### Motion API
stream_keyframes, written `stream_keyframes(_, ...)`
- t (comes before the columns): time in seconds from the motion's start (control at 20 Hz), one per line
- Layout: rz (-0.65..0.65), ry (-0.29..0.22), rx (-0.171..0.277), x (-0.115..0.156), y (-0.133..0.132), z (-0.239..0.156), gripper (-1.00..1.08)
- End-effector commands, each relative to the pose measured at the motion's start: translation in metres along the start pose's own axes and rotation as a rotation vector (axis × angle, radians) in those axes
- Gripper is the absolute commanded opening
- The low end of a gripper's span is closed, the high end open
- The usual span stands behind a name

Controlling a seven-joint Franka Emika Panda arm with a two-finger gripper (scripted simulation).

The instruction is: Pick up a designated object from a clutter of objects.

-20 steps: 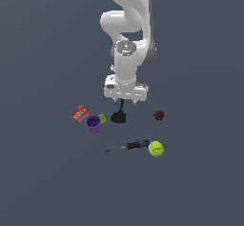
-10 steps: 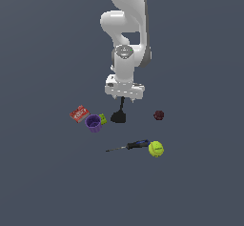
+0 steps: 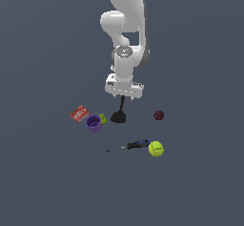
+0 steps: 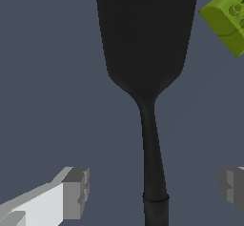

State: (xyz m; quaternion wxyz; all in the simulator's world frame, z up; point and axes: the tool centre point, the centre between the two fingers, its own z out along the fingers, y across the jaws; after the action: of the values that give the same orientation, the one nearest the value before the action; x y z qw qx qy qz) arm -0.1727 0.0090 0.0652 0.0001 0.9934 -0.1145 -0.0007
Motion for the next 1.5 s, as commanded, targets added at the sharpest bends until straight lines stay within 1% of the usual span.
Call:
stream_keyframes(0.0,0.000,0.000,0.000,0.000,0.000,0.000,1.00)
stream_keyframes(0.3,0.000,0.000,0.000,0.000,0.000,0.009,1.00)
stream_keyframes(0.8,0.001,0.001,0.000,-0.002,0.000,0.043,1.00)
stream_keyframes(1.15,0.001,0.001,0.000,-0.001,0.000,0.051,1.00)
stream_keyframes(1.2,0.001,0.001,0.000,-0.001,0.000,0.051,-1.00)
stream_keyframes(1.45,0.001,0.001,0.000,-0.001,0.000,0.051,-1.00)
